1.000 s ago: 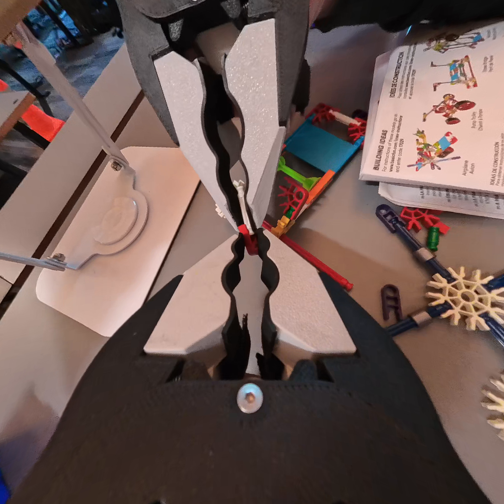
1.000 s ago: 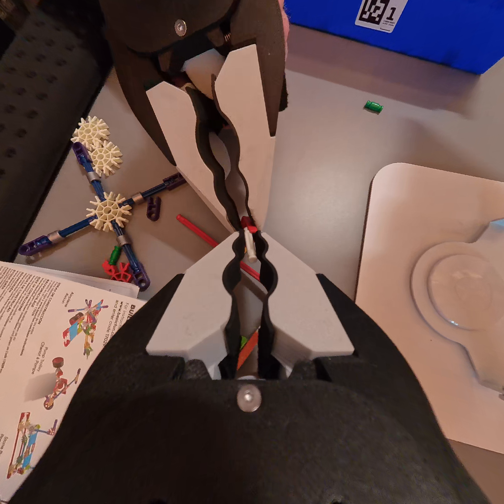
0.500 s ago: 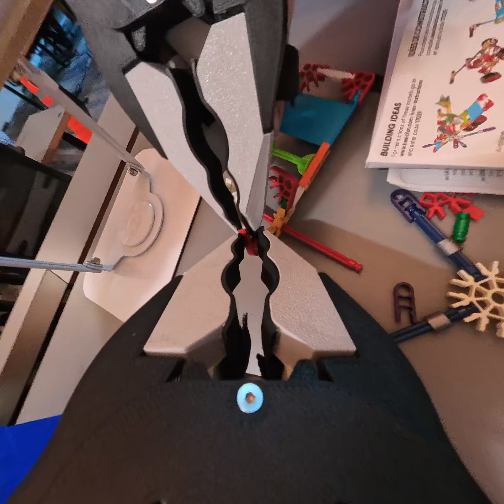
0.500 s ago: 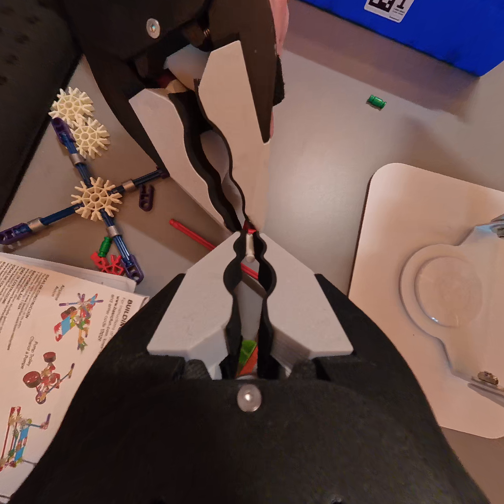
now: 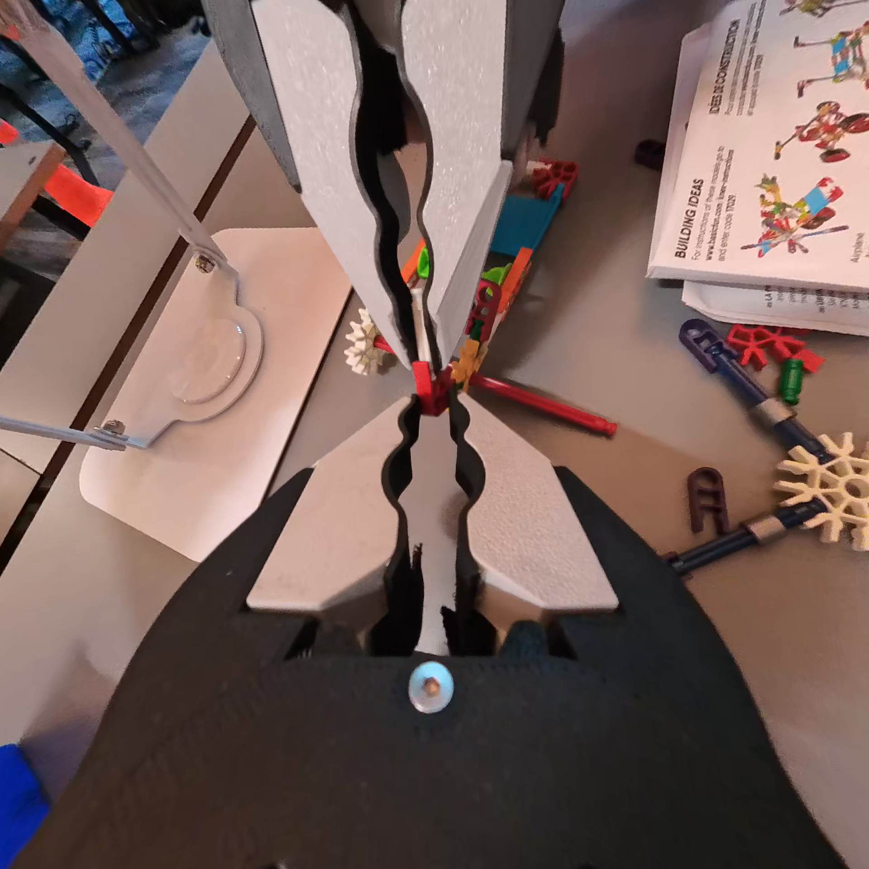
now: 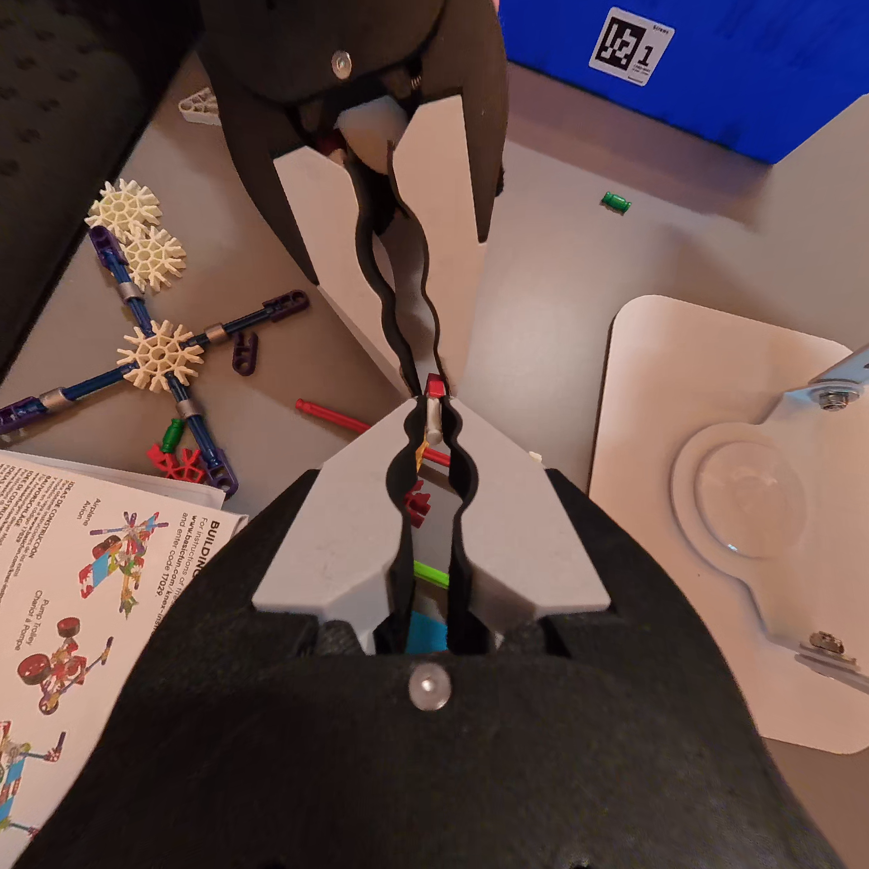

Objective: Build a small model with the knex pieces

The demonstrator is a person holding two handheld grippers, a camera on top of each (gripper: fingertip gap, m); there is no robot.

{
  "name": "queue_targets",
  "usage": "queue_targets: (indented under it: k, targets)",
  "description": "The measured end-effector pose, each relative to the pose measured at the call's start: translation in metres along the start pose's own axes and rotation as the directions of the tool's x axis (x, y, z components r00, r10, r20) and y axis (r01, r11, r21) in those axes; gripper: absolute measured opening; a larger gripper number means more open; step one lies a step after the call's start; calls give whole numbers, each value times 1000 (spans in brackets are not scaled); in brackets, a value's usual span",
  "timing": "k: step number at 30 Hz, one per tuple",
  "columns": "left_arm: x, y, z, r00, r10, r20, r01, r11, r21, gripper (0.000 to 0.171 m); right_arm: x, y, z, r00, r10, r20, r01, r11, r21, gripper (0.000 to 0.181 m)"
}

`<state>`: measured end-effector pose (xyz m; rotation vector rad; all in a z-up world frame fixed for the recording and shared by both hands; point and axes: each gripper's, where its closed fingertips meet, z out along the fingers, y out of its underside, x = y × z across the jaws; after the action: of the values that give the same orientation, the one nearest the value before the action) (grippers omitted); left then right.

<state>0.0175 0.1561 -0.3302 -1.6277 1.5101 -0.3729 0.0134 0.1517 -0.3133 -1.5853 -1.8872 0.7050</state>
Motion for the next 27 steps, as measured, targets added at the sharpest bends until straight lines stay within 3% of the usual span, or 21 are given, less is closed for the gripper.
queue_targets:
  k: [8,27]
  targets:
    - [0,0,0,1000,22,-5,-22,1000,10,9,1,-1,1,999,-24,-23,24,1000,-6,11]
    - [-2,1,2,990,113,84,-109,993,-55,2,1,2,6,996,-86,-32,85,996,-38,2]
